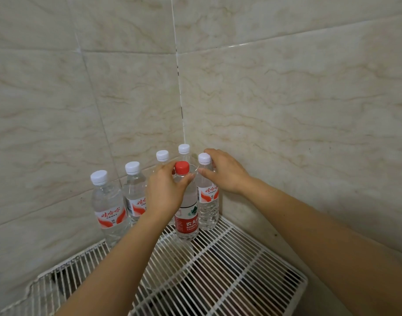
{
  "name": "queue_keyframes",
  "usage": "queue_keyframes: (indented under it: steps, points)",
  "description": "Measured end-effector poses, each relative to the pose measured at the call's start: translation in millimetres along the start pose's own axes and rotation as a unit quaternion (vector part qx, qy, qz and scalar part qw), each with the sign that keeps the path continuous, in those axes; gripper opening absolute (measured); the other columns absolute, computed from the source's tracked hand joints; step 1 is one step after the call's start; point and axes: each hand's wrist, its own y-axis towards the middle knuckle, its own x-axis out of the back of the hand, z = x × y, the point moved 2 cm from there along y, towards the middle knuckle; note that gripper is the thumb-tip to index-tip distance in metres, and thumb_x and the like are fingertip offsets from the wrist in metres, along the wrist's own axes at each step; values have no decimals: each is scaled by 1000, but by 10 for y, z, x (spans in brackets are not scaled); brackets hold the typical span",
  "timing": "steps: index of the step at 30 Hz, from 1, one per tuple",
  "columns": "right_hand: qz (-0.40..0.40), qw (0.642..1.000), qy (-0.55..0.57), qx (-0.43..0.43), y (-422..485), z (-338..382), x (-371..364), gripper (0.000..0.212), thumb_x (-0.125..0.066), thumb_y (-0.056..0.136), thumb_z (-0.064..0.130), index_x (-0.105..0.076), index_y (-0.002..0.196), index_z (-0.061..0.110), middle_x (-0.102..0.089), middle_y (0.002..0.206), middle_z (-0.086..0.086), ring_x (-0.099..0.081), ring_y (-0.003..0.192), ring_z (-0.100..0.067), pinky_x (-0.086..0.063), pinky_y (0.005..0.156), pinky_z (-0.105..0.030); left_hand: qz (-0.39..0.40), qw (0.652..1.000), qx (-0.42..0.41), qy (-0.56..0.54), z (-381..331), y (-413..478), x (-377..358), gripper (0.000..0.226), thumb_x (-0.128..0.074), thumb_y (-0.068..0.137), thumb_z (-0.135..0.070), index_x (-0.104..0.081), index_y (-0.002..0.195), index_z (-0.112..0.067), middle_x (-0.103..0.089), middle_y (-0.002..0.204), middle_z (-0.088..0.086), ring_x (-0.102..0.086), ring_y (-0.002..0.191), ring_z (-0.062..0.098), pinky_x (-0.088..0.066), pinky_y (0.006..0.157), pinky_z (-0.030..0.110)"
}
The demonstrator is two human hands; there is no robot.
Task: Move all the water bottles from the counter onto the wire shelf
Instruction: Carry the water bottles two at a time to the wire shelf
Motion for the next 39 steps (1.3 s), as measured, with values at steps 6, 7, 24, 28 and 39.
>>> queue_keyframes:
  steps: [6,7,24,28,39]
  points:
    - [-38,999,12,-21,-249,63,65,45,-58,92,35,-46,133,19,-53,105,2,-54,96,-18,-50,80,-37,21,999,42,-19,2,-201,73,65,-62,85,-46,-37,140,-22,-61,122,3,-60,105,20,-52,86,39]
    - [-43,999,18,-27,-313,88,77,49,-58,93,34,-43,137,18,-54,108,1,-55,96,-18,-50,80,-37,22,998,48,-21,-4,-262,110,67,-60,85,-46,-34,141,-21,-60,123,4,-60,103,20,-52,87,41]
    - [133,984,76,95,-2336,1389,-576,30,-55,91,38,-59,112,17,-60,102,-1,-59,92,-21,-49,79,-37,-4,964,217,155,174,-2723,1537,39,-48,94,-32,-54,128,-13,-56,132,9,-55,116,26,-43,93,34]
    - [200,966,60,151,-2965,1879,-819,32,-56,91,38,-57,114,15,-59,106,-4,-58,96,-23,-46,79,-33,-6,945,282,168,218,-3537,1998,39,-45,93,-37,-55,125,-16,-57,128,6,-59,106,24,-49,85,33]
    - [302,892,97,322,-4311,3829,-1393,45,-55,93,40,-52,131,16,-57,126,-2,-56,112,-20,-47,92,-34,-119,863,415,263,412,-5385,3628,41,-48,93,-35,-50,130,-17,-51,127,6,-56,107,23,-49,81,34]
